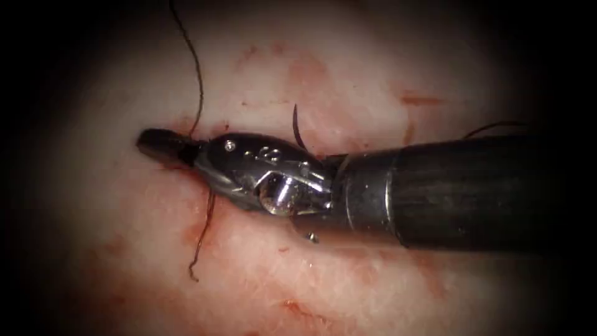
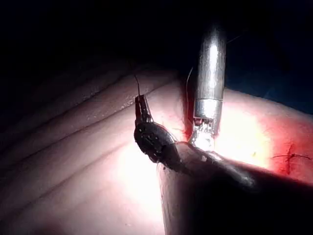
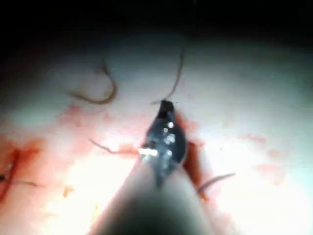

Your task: Wound Closure

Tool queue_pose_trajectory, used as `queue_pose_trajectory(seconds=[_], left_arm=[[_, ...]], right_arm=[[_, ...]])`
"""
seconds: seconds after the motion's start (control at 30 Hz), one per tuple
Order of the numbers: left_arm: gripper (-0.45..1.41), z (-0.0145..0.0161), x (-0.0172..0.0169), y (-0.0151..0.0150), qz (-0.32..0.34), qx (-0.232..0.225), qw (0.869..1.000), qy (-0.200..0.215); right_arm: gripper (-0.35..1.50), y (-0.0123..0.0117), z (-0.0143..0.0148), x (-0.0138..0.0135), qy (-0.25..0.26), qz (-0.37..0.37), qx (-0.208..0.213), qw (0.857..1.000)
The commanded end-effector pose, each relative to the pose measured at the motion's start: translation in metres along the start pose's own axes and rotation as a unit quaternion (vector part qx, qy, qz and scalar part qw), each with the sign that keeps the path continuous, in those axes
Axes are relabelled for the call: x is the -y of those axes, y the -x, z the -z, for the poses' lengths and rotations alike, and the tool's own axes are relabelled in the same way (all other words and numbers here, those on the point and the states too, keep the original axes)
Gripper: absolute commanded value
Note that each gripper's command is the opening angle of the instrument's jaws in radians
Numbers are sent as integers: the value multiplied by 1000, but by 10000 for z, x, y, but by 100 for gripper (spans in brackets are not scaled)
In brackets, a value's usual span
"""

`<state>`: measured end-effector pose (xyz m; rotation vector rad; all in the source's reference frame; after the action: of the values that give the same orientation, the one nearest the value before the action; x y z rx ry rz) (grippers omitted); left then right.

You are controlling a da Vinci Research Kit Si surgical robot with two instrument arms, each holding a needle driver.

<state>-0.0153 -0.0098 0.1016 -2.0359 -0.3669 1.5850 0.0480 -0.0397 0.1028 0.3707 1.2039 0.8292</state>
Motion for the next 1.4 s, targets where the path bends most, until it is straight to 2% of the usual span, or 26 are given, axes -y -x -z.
queue_pose_trajectory(seconds=[0.03,0.33,0.43,0.47,0.5,0.53,0.57,0.6,0.63,0.7,0.77,0.9,1.23,1.3,1.33,1.4], left_arm=[[-45,-5,3,5,-1,0,1000,0],[-45,-3,3,2,1,-1,1000,3],[-45,-3,5,6,0,0,1000,4],[-45,-2,8,12,-2,2,1000,5],[-45,-1,10,15,-3,4,1000,6],[-45,1,15,22,-9,7,1000,8],[-45,4,19,27,-11,13,1000,5],[-45,7,26,37,-10,18,1000,2],[-45,7,26,37,-10,18,1000,2],[-45,10,36,58,-1,29,1000,-1],[-45,11,41,74,3,38,999,1],[-45,21,59,115,10,70,997,3],[-45,40,81,158,28,101,994,-10],[-11,40,85,163,39,103,994,-18],[22,41,89,165,54,109,992,-31],[52,43,92,165,65,113,991,-43]], right_arm=[[-35,0,-6,1,0,1,0,1000],[-35,-9,10,-1,8,32,-14,999],[-35,-15,16,1,1,29,-36,999],[64,-19,30,1,1,26,-38,999],[84,-22,39,0,10,24,-39,999],[99,-33,64,-5,27,23,-43,998],[101,-39,77,-9,33,25,-44,998],[103,-53,103,-17,49,28,-44,997],[103,-53,103,-17,49,28,-44,997],[106,-66,131,-27,68,36,-46,996],[106,-70,140,-30,76,35,-49,995],[108,-69,147,-32,89,34,-50,994],[109,-65,145,-27,87,36,-50,994],[111,-64,145,-26,87,36,-50,994],[113,-63,145,-26,88,37,-50,994],[113,-62,144,-25,88,37,-50,994]])
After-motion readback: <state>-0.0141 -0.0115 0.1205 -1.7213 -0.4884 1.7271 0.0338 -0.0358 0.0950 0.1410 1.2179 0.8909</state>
